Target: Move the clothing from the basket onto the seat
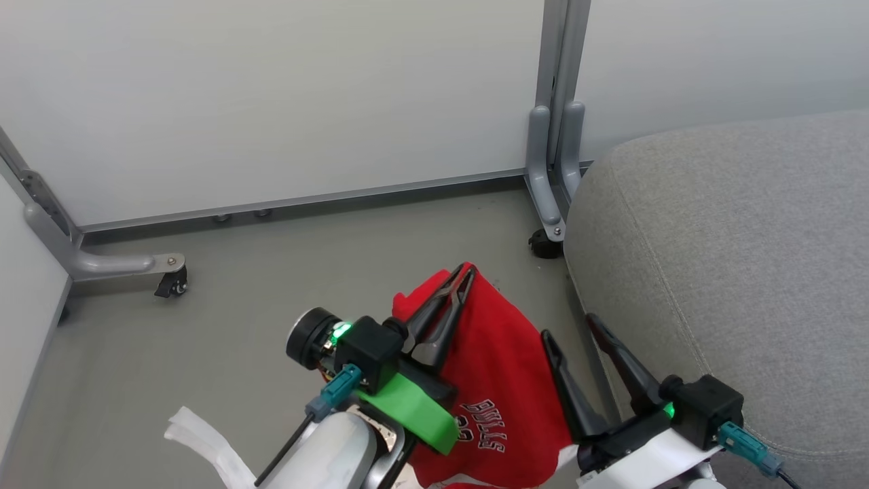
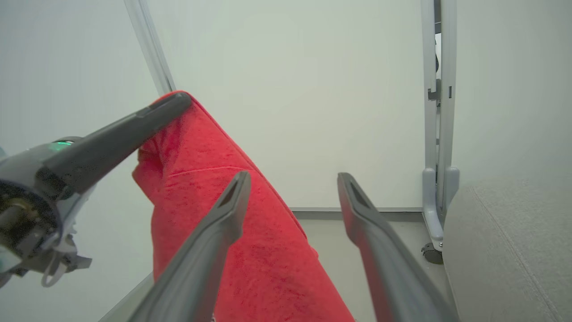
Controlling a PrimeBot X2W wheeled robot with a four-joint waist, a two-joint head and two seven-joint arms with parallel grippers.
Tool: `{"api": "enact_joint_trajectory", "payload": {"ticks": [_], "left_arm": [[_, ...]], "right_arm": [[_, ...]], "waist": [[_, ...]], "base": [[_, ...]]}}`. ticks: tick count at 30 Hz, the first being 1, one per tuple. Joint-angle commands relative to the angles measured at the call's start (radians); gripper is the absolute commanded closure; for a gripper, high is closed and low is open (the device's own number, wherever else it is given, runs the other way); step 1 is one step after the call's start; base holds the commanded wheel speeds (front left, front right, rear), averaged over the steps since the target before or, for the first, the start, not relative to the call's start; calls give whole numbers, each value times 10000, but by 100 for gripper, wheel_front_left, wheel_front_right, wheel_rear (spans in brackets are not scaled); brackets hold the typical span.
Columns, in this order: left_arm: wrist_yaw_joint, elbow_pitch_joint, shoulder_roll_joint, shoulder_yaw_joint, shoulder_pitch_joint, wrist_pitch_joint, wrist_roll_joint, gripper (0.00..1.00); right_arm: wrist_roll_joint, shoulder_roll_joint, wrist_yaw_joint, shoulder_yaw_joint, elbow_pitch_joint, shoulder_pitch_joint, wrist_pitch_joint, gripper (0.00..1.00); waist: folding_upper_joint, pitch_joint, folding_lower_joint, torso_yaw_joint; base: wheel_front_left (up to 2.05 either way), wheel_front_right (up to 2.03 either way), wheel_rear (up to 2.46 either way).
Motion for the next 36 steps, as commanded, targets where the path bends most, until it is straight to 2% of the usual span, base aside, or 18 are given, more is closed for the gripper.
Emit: {"api": "enact_joint_trajectory", "payload": {"ticks": [1, 5, 9, 23, 32, 33, 34, 36], "left_arm": [[-70, -84, -46, -101, -181, 30, -10, 100], [-139, -346, -104, -513, -281, 153, -128, 100], [-175, -693, -125, -942, -397, 365, -28, 100], [-111, -1526, -63, -1479, -705, 928, 42, 100], [166, -1195, -42, -1381, -635, 961, -43, 100], [177, -1160, -43, -1389, -620, 954, -55, 100], [187, -1114, -46, -1402, -613, 953, -60, 100], [214, -1031, -46, -1403, -603, 929, -79, 100]], "right_arm": [[64, -205, 1, 294, -113, -127, -27, 0], [188, -619, 1, 1072, -431, -544, -29, 0], [368, -779, 1, 1319, -484, -754, -27, 0], [853, -661, 1, 1497, 727, -338, -27, 0], [876, -552, 1, 1446, 1171, -144, -27, 0], [842, -592, 1, 1560, 1151, -195, -27, 66], [896, -650, 1, 1762, 1156, -235, -27, 100], [1037, -777, 1, 2012, 1248, -296, -27, 100]], "waist": [[0, 30, 1, 66], [0, 15, 1, 201], [0, -40, 1, 341], [0, -223, 1, 659], [0, -208, 1, 687], [0, -206, 1, 687], [0, -205, 1, 691], [0, -210, 1, 691]], "base": [[0, 0, 0], [0, 0, 0], [0, 0, 0], [0, 0, 0], [0, 0, 0], [0, 0, 0], [0, 0, 0], [0, 0, 0]]}}
